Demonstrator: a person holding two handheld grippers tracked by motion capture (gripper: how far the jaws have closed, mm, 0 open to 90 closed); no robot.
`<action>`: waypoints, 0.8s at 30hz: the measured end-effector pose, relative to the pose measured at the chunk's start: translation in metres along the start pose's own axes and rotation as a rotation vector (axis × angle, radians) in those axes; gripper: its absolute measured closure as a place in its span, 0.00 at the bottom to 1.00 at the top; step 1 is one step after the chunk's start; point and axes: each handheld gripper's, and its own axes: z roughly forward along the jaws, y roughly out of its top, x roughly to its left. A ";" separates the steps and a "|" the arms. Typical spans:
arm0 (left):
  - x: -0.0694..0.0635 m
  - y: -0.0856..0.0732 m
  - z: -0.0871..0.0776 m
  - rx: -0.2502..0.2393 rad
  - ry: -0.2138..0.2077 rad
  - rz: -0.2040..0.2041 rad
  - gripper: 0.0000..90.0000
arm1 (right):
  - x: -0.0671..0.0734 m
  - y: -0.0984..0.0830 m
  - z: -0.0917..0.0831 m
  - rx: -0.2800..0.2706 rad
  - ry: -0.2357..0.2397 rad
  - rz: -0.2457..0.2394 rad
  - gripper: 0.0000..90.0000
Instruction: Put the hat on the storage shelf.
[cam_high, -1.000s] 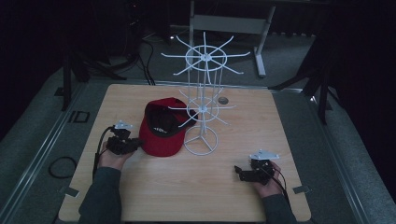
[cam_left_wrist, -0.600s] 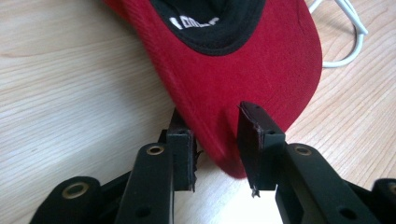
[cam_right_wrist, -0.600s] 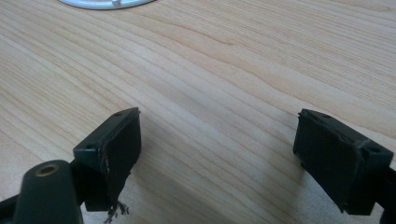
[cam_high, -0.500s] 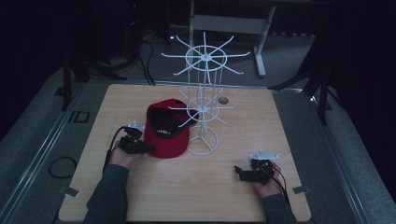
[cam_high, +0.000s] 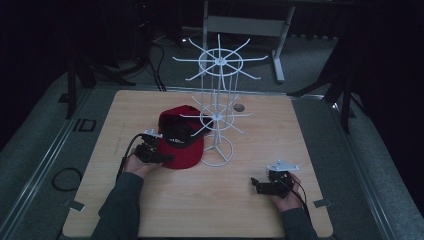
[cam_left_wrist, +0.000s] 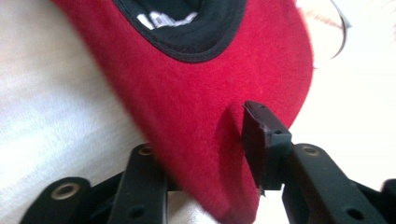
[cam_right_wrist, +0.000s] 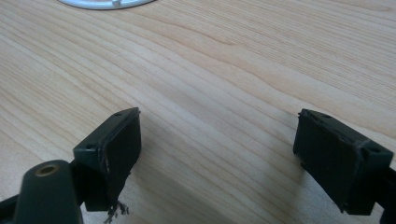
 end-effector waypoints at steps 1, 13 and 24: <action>-0.005 0.000 -0.002 -0.008 0.025 0.030 0.74 | 0.000 0.000 0.000 0.000 0.000 0.000 0.17; -0.025 -0.041 -0.022 -0.128 0.123 0.062 0.76 | 0.000 0.000 0.000 0.000 0.000 -0.001 0.17; -0.023 -0.054 -0.044 -0.225 0.112 0.005 0.96 | 0.000 0.000 0.000 0.001 0.000 -0.003 0.17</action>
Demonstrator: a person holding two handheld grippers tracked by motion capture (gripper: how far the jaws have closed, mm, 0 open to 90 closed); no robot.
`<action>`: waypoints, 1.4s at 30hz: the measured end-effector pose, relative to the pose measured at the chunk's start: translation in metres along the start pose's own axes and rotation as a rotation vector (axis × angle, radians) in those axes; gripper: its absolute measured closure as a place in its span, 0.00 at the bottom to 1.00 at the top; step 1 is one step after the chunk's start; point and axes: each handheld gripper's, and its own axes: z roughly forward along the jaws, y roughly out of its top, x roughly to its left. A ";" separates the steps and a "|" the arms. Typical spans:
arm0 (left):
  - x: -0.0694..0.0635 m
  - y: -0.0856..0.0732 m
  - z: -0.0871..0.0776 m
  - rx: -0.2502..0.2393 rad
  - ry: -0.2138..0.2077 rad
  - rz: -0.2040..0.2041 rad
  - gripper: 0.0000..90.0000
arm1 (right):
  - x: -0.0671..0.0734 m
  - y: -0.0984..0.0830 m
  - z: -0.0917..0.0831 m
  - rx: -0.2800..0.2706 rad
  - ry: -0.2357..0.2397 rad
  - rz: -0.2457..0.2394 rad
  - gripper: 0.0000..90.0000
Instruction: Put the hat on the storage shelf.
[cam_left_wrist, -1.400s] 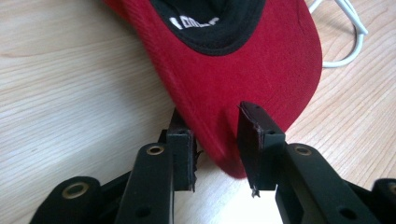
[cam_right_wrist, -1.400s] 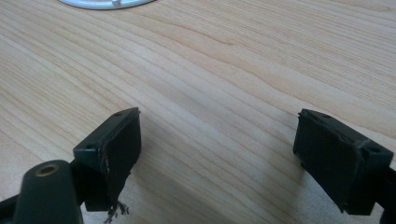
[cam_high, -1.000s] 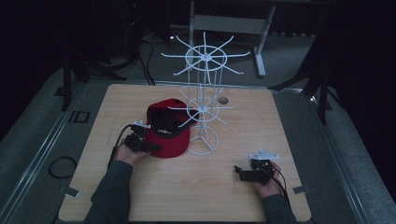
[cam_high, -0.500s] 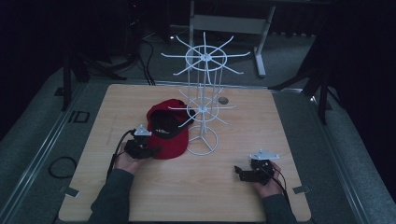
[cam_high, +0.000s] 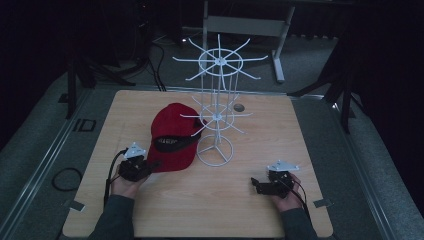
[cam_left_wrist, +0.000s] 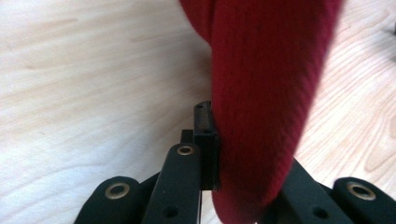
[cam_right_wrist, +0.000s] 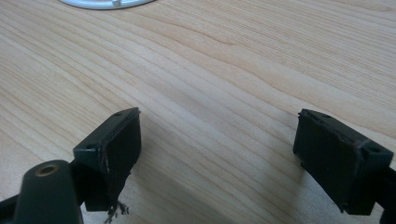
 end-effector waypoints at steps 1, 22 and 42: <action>-0.001 0.000 0.000 -0.001 0.003 -0.001 0.96 | 0.000 0.000 0.000 0.000 0.000 0.000 0.17; 0.012 0.027 -0.018 -0.070 0.081 -0.060 0.96 | 0.000 0.000 0.000 0.000 0.000 0.002 0.17; 0.021 0.050 -0.041 -0.154 0.123 -0.086 0.96 | 0.000 0.000 0.000 -0.001 0.000 0.002 0.17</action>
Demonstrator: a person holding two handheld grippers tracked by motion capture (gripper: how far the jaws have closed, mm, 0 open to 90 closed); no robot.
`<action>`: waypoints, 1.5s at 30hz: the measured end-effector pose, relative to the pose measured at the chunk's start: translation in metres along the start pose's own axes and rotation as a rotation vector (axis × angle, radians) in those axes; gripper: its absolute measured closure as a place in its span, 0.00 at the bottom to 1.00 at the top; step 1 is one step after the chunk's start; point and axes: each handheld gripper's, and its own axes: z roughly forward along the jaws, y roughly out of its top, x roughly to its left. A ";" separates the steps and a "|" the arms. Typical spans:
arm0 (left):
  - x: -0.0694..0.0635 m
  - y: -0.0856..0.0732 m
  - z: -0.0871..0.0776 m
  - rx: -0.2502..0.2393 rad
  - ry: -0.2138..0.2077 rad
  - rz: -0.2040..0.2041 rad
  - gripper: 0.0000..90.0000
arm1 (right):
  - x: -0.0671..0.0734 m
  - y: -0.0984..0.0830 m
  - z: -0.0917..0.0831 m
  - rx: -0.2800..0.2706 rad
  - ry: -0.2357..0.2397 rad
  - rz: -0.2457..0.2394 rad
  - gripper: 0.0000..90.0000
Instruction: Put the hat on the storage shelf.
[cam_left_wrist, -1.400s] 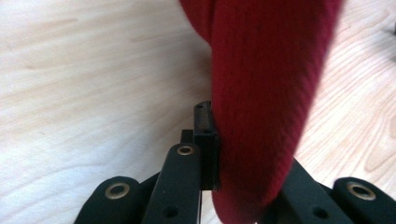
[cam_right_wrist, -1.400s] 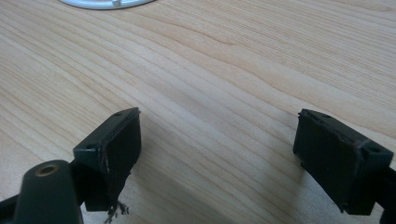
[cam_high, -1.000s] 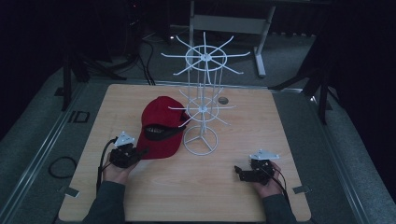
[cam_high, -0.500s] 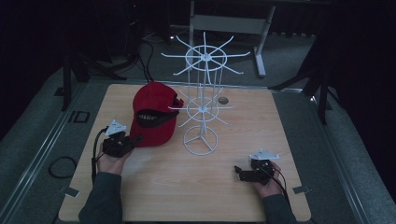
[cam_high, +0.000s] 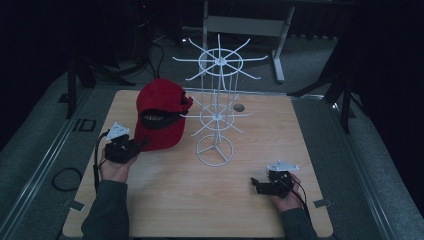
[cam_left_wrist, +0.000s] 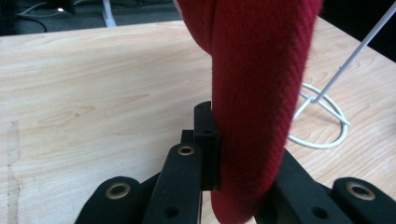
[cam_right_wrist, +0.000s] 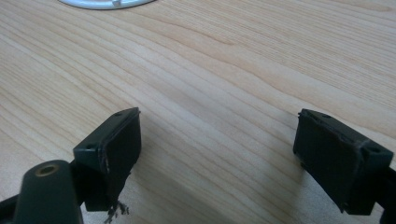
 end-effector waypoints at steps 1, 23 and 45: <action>0.000 0.001 -0.001 -0.006 0.000 -0.004 0.96 | 0.000 0.000 0.000 0.000 0.000 0.000 0.17; 0.004 0.025 -0.015 -0.069 0.016 -0.013 0.96 | 0.000 0.000 0.000 -0.001 0.000 0.000 0.17; 0.004 0.043 -0.029 -0.128 0.025 -0.007 0.96 | 0.000 0.000 0.000 -0.002 0.000 -0.003 0.17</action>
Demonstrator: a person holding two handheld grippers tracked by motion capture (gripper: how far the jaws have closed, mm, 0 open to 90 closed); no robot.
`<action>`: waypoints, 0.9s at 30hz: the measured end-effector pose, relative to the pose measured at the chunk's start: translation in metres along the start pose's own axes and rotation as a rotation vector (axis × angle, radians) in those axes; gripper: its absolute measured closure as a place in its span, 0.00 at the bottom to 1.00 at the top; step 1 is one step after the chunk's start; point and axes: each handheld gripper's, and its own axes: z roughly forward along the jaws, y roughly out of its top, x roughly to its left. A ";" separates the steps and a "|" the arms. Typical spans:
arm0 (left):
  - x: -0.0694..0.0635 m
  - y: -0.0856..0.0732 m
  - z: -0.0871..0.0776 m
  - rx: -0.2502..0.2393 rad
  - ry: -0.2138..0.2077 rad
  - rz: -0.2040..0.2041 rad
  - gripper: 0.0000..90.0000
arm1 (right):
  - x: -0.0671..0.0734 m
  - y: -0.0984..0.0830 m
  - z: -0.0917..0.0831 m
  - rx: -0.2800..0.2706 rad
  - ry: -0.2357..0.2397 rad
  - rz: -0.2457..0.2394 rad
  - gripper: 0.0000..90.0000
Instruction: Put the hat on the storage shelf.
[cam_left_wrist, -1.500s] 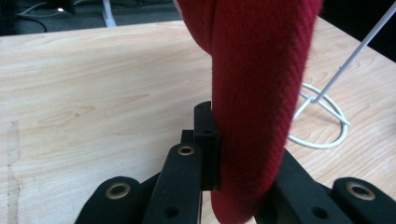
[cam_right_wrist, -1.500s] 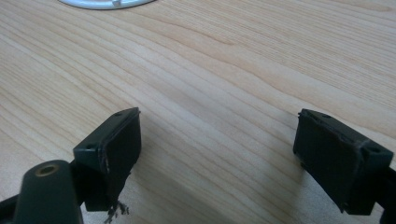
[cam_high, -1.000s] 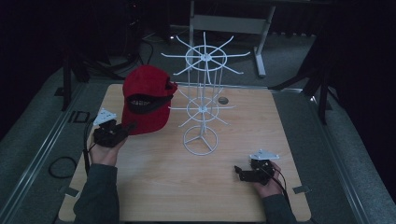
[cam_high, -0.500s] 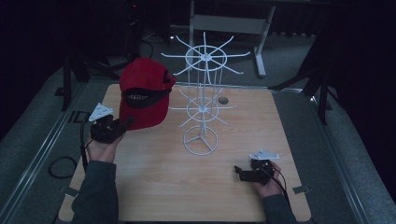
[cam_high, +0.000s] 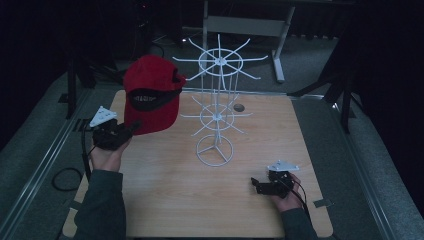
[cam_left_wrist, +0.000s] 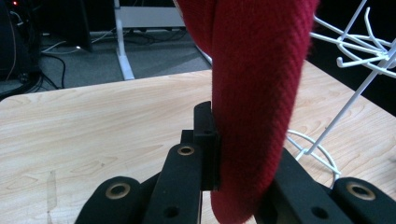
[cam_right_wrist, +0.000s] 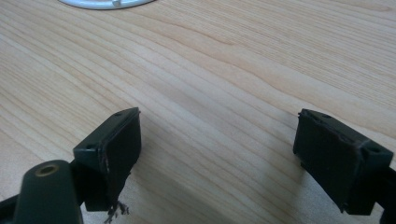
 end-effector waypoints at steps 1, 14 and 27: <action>0.000 0.001 -0.001 -0.001 0.000 0.001 0.96 | 0.000 0.000 0.000 0.000 0.000 0.001 0.17; -0.001 0.008 -0.006 -0.033 -0.006 -0.002 0.96 | 0.000 0.000 0.000 0.000 0.000 0.000 0.17; -0.002 0.014 -0.011 -0.053 -0.005 0.003 0.96 | 0.000 0.000 0.000 0.001 0.000 0.001 0.17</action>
